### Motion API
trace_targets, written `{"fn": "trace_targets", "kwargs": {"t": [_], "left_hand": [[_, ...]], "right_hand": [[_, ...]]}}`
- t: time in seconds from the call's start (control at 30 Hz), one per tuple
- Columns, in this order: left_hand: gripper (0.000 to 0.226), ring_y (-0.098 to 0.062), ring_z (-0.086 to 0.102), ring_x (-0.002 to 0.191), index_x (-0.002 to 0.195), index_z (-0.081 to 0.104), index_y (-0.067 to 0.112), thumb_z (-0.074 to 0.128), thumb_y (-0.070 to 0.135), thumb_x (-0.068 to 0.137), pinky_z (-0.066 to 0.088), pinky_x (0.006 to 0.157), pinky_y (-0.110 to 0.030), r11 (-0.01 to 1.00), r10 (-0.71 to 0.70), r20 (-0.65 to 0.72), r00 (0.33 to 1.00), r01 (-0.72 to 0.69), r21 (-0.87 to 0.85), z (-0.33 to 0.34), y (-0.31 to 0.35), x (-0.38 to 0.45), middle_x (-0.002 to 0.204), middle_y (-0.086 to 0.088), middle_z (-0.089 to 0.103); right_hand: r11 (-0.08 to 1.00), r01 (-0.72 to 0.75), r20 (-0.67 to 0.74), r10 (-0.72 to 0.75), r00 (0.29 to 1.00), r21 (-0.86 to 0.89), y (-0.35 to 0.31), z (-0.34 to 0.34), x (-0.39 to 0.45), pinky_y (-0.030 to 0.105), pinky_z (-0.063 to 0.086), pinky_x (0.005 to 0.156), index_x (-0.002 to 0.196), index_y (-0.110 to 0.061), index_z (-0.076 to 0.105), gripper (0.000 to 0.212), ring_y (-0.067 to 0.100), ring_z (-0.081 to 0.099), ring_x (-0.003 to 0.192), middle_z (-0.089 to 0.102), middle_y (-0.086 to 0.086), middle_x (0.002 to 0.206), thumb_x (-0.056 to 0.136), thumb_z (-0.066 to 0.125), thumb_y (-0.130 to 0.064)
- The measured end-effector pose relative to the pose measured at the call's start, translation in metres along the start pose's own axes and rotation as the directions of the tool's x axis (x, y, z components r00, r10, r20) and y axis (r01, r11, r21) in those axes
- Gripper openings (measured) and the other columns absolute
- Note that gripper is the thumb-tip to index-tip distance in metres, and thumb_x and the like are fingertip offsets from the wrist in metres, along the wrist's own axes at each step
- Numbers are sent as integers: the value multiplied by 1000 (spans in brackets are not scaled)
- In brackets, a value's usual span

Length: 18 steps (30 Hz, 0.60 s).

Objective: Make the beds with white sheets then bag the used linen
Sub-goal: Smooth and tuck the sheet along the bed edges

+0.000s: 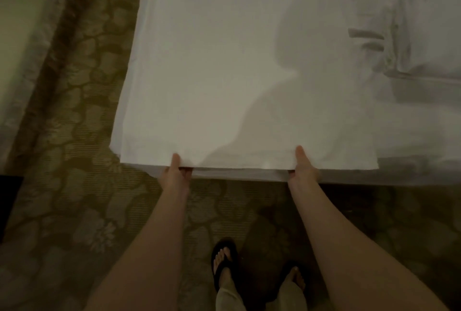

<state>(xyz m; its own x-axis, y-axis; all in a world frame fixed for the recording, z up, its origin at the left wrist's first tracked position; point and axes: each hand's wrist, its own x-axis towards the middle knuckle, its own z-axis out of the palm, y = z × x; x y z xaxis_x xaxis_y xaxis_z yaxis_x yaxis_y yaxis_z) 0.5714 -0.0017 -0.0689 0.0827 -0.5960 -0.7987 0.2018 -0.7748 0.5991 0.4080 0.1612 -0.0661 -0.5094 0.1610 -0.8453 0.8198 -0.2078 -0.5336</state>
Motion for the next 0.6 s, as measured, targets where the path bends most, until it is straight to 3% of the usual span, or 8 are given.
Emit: {"fn": "trace_targets", "kwargs": {"t": [0.1, 0.17, 0.27, 0.33, 0.4, 0.47, 0.53, 0.6], "left_hand": [[42, -30, 54, 124, 140, 41, 3, 46, 22, 103, 48, 95, -37, 990, -107, 62, 992, 101, 101, -2, -3, -2, 138, -16, 51], [45, -30, 59, 114, 142, 38, 7, 39, 32, 104, 49, 91, -37, 942, -182, 110, 977, 141, 303, -3, -1, -5, 135, -15, 54], [53, -26, 64, 82, 122, 53, 2, 29, 46, 104, 48, 79, -36, 629, -310, 163, 936, 74, 774, -3, 1, -20, 107, -11, 67], [51, -25, 64, 70, 106, 61, 1, 34, 44, 103, 48, 78, -34, 445, -278, 203, 939, -61, 894, 4, 6, -29, 84, -9, 68], [45, -27, 65, 72, 104, 65, 0, 40, 38, 102, 50, 77, -35, 343, -163, 300, 940, -231, 911, 14, 13, -38, 82, -9, 69], [40, -28, 65, 80, 100, 66, 2, 42, 33, 102, 49, 79, -35, 145, -40, 451, 892, -441, 886, 27, 23, -56, 89, -10, 68], [36, -23, 57, 75, 82, 61, 11, 41, 33, 102, 43, 76, -31, -78, 14, 568, 823, -565, 821, 41, 37, -81, 81, -6, 61], [35, -22, 51, 75, 78, 58, 13, 42, 34, 102, 38, 74, -30, -202, 28, 605, 796, -588, 783, 55, 57, -107, 77, -3, 54]], "right_hand": [[995, 4, -5, -5, 1000, -104, -5, -1, 8, 40, 51, 96, 128, -5, 50, 47, 23, 57, 107, 56, 8, 123, 87, 70, -17], [987, -69, 37, 75, 996, -143, -1, -1, 5, 43, 53, 90, 130, -5, 48, 41, 28, 56, 109, 53, 10, 125, 93, 62, -15], [892, -177, 156, 262, 953, -416, 3, -1, -15, 38, 57, 60, 117, -1, 51, 29, 33, 66, 81, 64, 24, 107, 101, 48, -25], [666, -87, 213, 355, 910, -741, 0, 1, -29, 30, 53, 53, 100, 2, 58, 44, 25, 67, 57, 71, 18, 79, 102, 39, -37], [432, 167, 301, 263, 917, -886, -9, 10, -43, 25, 48, 57, 99, 0, 61, 45, 22, 66, 57, 70, 11, 73, 101, 38, -39], [192, 444, 468, 101, 878, -875, -21, 24, -57, 25, 45, 61, 99, 0, 57, 44, 26, 65, 73, 68, 12, 85, 100, 37, -39], [-34, 611, 610, 30, 792, -791, -40, 36, -79, 29, 42, 69, 101, -1, 53, 47, 29, 59, 91, 63, 14, 99, 101, 34, -43], [-209, 657, 669, 18, 743, -724, -65, 43, -104, 36, 42, 87, 130, -2, 45, 55, 32, 52, 111, 54, 16, 126, 100, 33, -47]]}}
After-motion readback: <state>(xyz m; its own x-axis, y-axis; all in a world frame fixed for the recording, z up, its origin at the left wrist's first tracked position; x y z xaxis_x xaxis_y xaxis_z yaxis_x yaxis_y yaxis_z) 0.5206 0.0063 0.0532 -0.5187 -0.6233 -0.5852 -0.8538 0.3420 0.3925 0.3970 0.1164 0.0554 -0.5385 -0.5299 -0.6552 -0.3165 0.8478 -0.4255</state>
